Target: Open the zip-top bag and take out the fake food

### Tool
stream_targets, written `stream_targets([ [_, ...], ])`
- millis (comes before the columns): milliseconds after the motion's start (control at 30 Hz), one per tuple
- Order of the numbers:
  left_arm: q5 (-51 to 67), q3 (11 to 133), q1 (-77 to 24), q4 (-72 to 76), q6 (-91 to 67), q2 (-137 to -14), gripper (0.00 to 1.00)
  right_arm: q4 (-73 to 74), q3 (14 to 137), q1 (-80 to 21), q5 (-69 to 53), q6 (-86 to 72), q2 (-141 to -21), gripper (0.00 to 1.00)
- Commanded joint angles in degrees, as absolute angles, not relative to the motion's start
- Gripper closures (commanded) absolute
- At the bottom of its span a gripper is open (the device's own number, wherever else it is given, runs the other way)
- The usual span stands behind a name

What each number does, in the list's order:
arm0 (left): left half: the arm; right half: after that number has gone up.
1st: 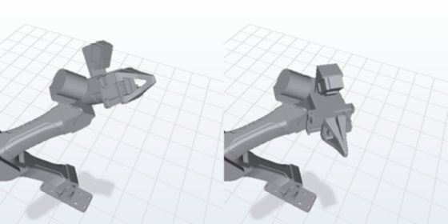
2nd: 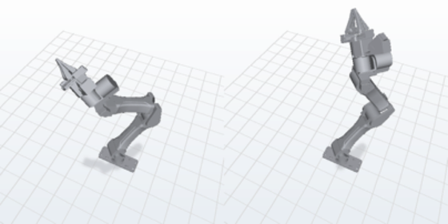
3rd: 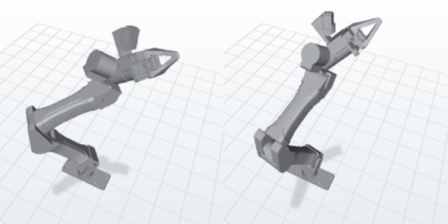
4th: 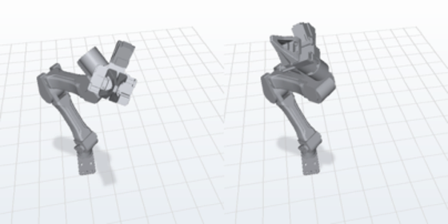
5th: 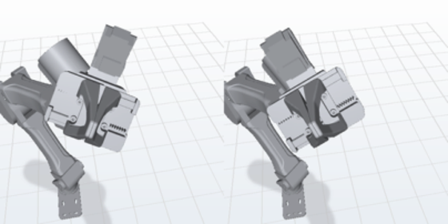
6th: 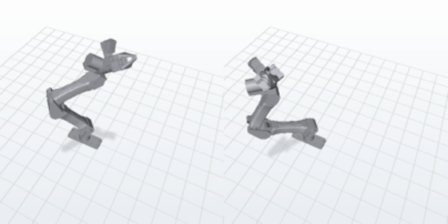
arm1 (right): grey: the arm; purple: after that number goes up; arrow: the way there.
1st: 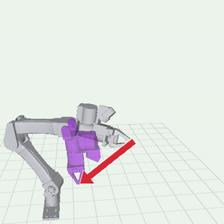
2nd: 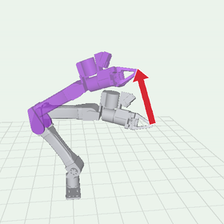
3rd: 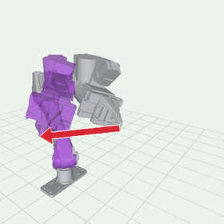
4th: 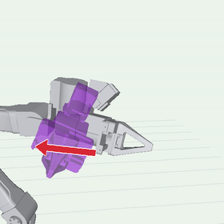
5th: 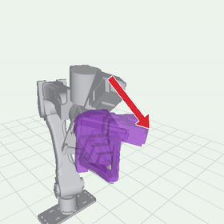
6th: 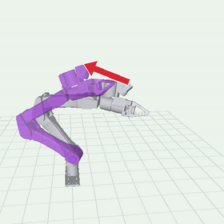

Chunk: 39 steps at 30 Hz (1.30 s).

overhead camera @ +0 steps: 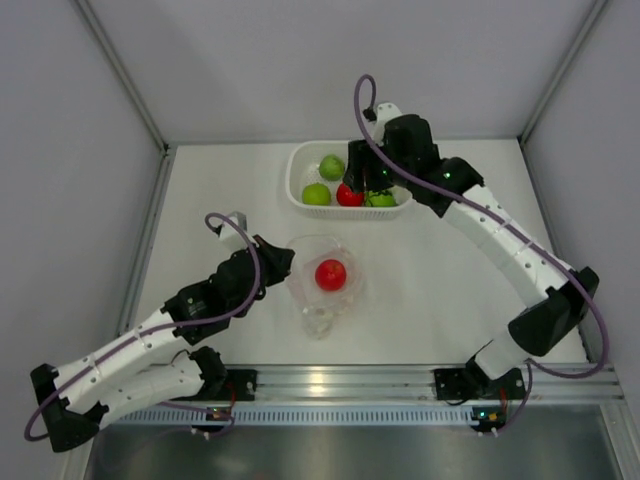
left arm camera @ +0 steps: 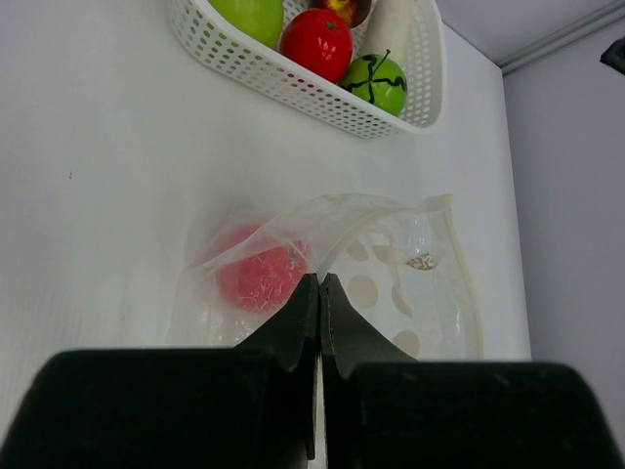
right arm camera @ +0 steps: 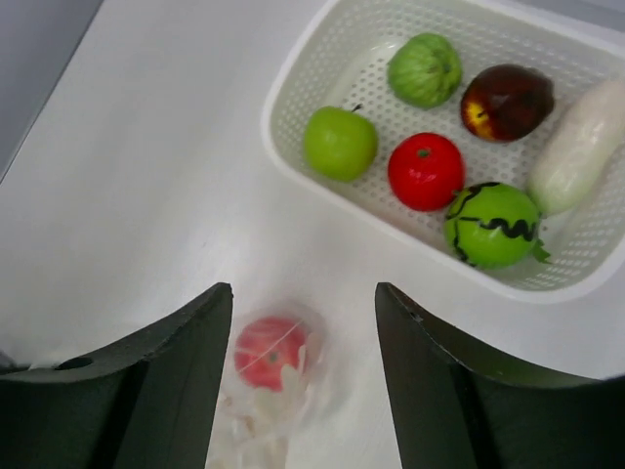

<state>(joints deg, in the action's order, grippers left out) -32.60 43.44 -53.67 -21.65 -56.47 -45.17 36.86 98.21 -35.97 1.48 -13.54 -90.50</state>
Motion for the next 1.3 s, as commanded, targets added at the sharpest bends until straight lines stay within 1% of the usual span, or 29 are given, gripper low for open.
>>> stream_targets([
  [0, -32.9, 46.1, -53.4, -21.2, -58.4, -45.7, 1.0, 40.0, 94.2, -42.2, -2.7, -13.6, -85.2, 0.4],
  [133, -33.0, 45.9, -53.5, -21.1, -59.8, -46.2, 1.0, 38.6, 88.3, -50.1, -0.4, -16.1, -79.4, 0.42],
  [200, -33.1, 45.8, -53.5, -21.3, -60.4, -46.6, 1.0, 38.5, 85.8, -53.2, 2.3, -17.8, -78.3, 0.45],
  [433, -33.4, 45.9, -53.5, -21.3, -62.1, -47.5, 1.0, 34.2, 80.3, -60.4, 4.7, -21.9, -80.1, 0.48],
  [500, -33.4, 45.7, -53.5, -21.1, -62.6, -47.5, 1.0, 33.4, 78.6, -60.6, 5.5, -23.0, -81.4, 0.5],
  [667, -32.9, 45.5, -53.5, -21.3, -62.8, -47.4, 1.0, 29.5, 76.8, -61.4, 11.0, -25.2, -85.6, 0.51],
  [800, -31.8, 45.7, -53.5, -21.2, -62.6, -47.7, 1.0, 29.1, 76.9, -61.4, 20.4, -29.8, -89.1, 0.51],
  [867, -31.0, 45.9, -53.5, -21.2, -62.4, -48.1, 1.0, 29.2, 77.3, -61.4, 23.1, -31.3, -91.4, 0.51],
  [900, -30.7, 45.9, -53.5, -21.3, -62.4, -48.5, 1.0, 28.8, 77.2, -61.4, 25.7, -32.3, -92.0, 0.51],
  [1033, -28.7, 45.7, -53.5, -21.3, -62.6, -49.8, 1.0, 25.8, 75.6, -61.3, 29.3, -32.8, -95.0, 0.47],
  [1100, -28.1, 45.5, -53.5, -21.3, -62.5, -50.5, 1.0, 22.6, 74.5, -61.1, 30.7, -32.3, -96.3, 0.43],
  [1267, -27.2, 44.7, -53.5, -21.3, -62.0, -51.3, 1.0, 18.5, 72.0, -59.0, 31.3, -31.8, -99.3, 0.42],
])
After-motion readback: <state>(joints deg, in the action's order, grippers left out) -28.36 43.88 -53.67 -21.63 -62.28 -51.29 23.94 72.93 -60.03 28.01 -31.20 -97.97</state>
